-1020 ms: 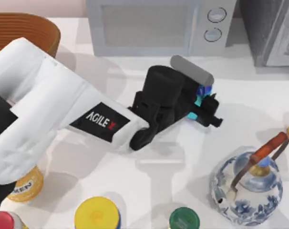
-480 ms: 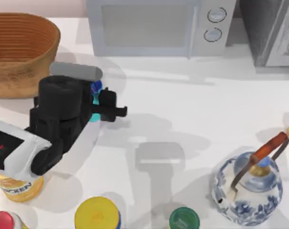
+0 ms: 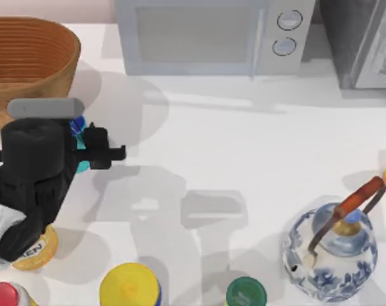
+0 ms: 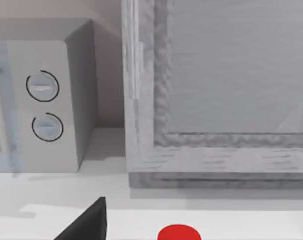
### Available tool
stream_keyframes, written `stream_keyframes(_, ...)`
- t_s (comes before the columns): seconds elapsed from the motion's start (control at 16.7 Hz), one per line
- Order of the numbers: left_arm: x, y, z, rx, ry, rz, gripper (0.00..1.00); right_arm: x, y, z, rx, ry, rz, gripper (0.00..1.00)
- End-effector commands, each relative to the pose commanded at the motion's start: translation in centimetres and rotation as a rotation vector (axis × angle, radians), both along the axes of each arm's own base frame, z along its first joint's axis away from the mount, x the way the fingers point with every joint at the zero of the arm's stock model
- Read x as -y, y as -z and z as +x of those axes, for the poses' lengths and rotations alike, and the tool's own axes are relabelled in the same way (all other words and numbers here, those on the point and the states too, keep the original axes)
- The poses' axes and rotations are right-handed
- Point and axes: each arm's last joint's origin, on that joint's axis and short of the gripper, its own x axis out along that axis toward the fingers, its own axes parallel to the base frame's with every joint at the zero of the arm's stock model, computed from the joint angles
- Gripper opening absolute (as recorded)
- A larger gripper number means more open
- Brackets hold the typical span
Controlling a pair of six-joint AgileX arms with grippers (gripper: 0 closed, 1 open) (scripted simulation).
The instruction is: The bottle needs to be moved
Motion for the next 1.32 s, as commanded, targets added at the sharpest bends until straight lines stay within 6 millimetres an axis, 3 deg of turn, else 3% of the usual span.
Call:
stream_keyframes(0.24,0.3,0.5,0.6,0.001,0.011,0.000,0.00,0.0,0.0,0.0,0.000,0.000,0.000,1.00)
stream_keyframes(0.66,0.4,4.2,4.3,-0.001,0.000,0.000,0.00,0.0,0.0,0.0,0.000,0.000,0.000,1.00)
stream_keyframes(0.96,0.3,4.6,4.5,0.000,0.000,0.000,0.00,0.0,0.0,0.0,0.000,0.000,0.000,1.00)
stream_keyframes(1.32,0.3,4.6,4.5,0.000,0.000,0.000,0.45,0.0,0.0,0.0,0.000,0.000,0.000,1.00)
